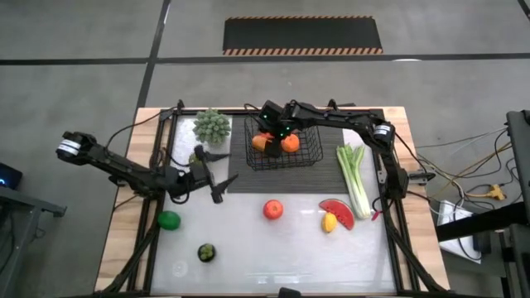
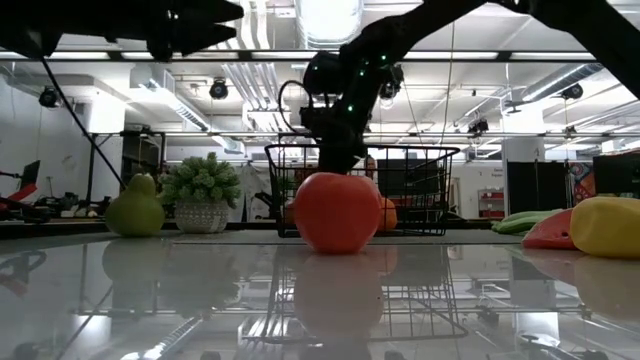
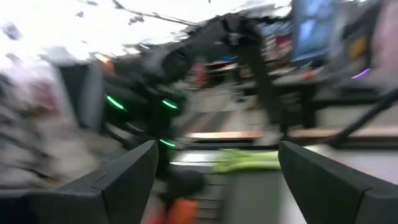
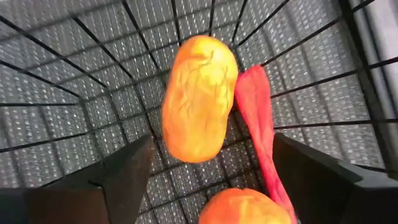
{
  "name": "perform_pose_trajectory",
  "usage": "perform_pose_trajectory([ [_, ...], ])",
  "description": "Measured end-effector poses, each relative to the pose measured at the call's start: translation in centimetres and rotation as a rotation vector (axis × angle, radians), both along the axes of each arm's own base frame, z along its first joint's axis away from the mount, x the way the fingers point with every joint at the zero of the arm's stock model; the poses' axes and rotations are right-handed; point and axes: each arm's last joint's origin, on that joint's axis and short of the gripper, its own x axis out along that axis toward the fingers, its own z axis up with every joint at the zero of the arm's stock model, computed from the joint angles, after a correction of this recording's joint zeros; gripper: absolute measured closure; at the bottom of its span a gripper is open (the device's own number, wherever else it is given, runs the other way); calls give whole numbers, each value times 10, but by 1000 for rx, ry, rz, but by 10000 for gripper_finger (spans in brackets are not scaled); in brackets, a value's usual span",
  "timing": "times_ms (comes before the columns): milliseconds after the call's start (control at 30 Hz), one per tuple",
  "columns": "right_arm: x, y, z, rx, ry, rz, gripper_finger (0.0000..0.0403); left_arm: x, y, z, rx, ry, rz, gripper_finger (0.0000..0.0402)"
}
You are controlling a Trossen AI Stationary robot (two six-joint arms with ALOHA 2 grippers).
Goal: Build produce basket
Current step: Put the green pear into the black wire basket
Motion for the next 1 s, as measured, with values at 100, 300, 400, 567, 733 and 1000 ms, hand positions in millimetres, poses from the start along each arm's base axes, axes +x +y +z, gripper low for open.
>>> perform_pose_trajectory([
  [100, -5, 3, 18, -17, -36, 5, 87, 5, -8, -11, -153, -4, -124, 87],
  [300, -20, 18, 68, -72, -144, 44, 101, 21, -24, -34, -325, 60, -179, 87],
  [400, -27, 32, 90, -109, -194, 100, 110, 31, -28, -39, -349, 66, -172, 87],
  [567, -33, 56, 110, -139, -250, 180, 127, 48, -34, -37, -353, 49, -174, 87],
  [733, -39, 77, 105, -101, -261, 271, 148, 57, -37, -35, -354, 44, -175, 87],
  [1000, -53, 89, 92, -112, -279, 295, 167, 59, -37, -34, -356, 36, -144, 87],
])
